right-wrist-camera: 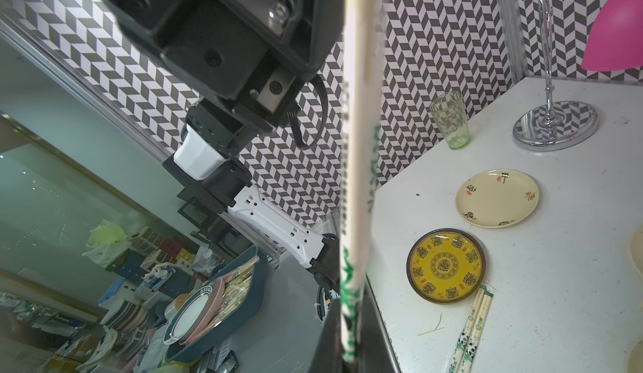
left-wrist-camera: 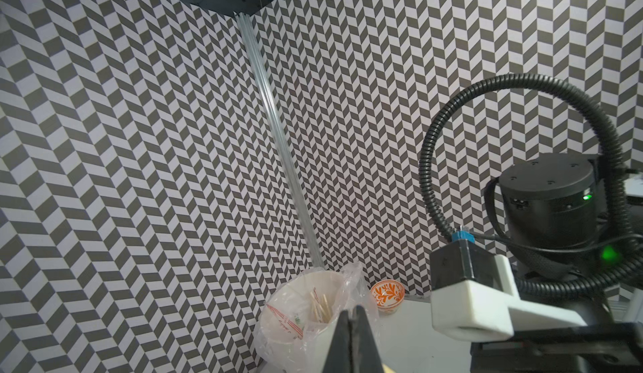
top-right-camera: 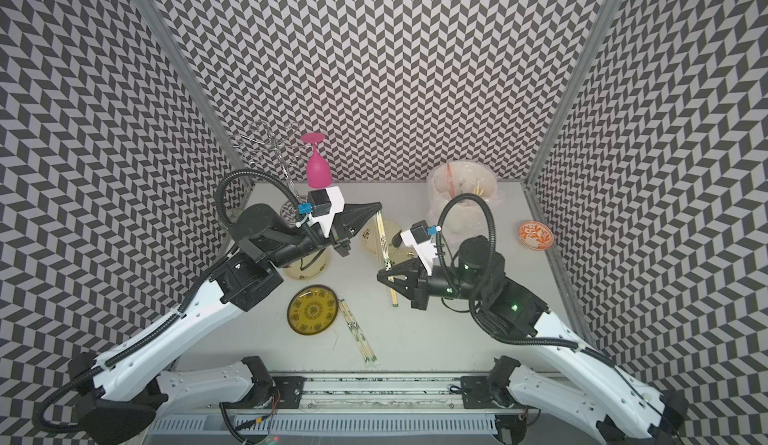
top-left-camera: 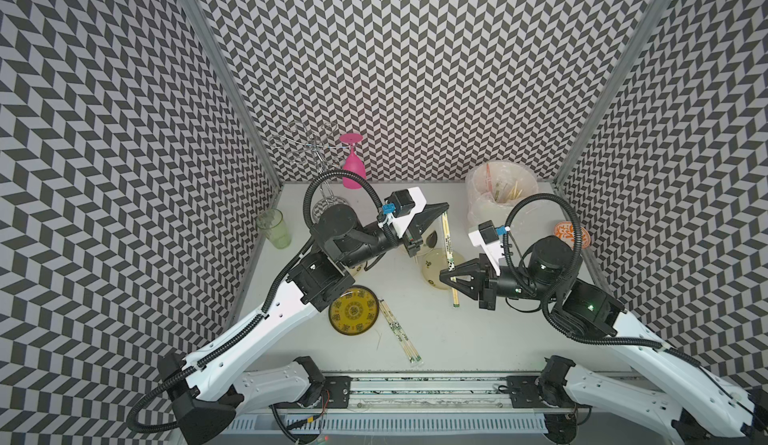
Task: Remove the packaging of disposable chopsticks
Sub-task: Remove the packet bag from the disposable chopsticks.
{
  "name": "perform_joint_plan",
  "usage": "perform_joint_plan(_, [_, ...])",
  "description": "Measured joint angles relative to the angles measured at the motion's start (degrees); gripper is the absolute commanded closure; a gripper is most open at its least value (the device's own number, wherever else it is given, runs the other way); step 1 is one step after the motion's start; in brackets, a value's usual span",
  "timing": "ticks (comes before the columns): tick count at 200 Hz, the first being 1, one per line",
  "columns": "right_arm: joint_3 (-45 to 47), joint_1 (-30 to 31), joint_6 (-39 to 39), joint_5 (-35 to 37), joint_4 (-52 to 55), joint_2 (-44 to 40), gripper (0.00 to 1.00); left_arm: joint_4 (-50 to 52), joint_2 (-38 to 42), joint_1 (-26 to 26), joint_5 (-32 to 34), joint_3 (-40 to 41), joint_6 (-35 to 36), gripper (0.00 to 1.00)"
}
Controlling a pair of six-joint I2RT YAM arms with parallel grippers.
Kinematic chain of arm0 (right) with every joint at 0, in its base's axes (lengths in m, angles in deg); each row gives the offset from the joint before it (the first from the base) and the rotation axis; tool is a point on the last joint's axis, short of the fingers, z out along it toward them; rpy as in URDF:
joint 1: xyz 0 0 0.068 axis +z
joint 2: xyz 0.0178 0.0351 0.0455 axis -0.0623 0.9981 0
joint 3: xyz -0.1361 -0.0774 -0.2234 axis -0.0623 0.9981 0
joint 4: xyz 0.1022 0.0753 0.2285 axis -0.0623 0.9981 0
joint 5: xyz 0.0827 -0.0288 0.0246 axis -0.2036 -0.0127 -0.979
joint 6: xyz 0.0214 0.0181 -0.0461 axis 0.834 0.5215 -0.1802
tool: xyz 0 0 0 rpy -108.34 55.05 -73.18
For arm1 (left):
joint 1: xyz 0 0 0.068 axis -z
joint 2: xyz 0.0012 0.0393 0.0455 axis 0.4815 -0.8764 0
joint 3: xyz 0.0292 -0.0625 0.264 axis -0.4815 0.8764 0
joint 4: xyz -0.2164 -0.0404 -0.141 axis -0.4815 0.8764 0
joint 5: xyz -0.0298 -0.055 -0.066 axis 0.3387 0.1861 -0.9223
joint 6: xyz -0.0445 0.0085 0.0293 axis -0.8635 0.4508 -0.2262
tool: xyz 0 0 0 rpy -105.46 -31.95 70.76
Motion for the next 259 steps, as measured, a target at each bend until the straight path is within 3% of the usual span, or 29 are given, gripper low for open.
perform_joint_plan(56, [-5.62, 1.16, 6.78, 3.54, 4.92, 4.09, 1.00, -6.47, 0.24, 11.34, 25.40, 4.55, 3.10, 1.00])
perform_joint_plan(98, [-8.61, -0.61, 7.91, 3.08, 10.05, 5.51, 1.00, -9.77, 0.68, 13.68, 35.41, 8.07, 1.57, 1.00])
perform_joint_plan(115, [-8.70, -2.34, 7.91, 3.23, 11.23, 5.42, 1.00, -9.70, 1.55, 13.68, 35.95, 10.27, 0.07, 1.00])
perform_joint_plan(146, [-10.62, -9.35, 9.55, 11.41, 1.49, 5.42, 1.00, -3.37, 1.86, 18.18, 28.33, 14.23, -3.08, 1.00])
perform_joint_plan(210, [-11.02, -9.42, 8.33, 12.96, -5.66, 5.86, 1.00, -3.54, 4.98, 18.67, 23.71, 16.39, -7.15, 1.00])
perform_joint_plan(212, [-11.02, -9.38, 8.24, 12.94, -5.79, 5.84, 1.00, -3.67, 5.38, 18.49, 23.43, 16.63, -7.28, 0.97])
perform_joint_plan(222, [-11.02, -9.20, 7.34, 12.96, -6.34, 5.77, 1.00, -4.07, 7.08, 17.22, 21.86, 17.42, -7.80, 0.48])
perform_joint_plan(228, [-11.02, -9.18, 6.80, 13.03, -6.69, 5.73, 1.00, -4.17, 8.02, 16.26, 20.74, 17.64, -8.26, 0.30])
perform_joint_plan(246, [-10.93, -9.18, 4.13, 13.33, -6.86, 4.94, 1.00, -4.35, 10.25, 12.52, 17.25, 17.49, -9.55, 0.13])
perform_joint_plan(259, [-10.78, -9.18, 1.75, 13.77, -6.80, 3.91, 1.00, -3.91, 11.45, 9.84, 14.78, 16.72, -10.14, 0.12])
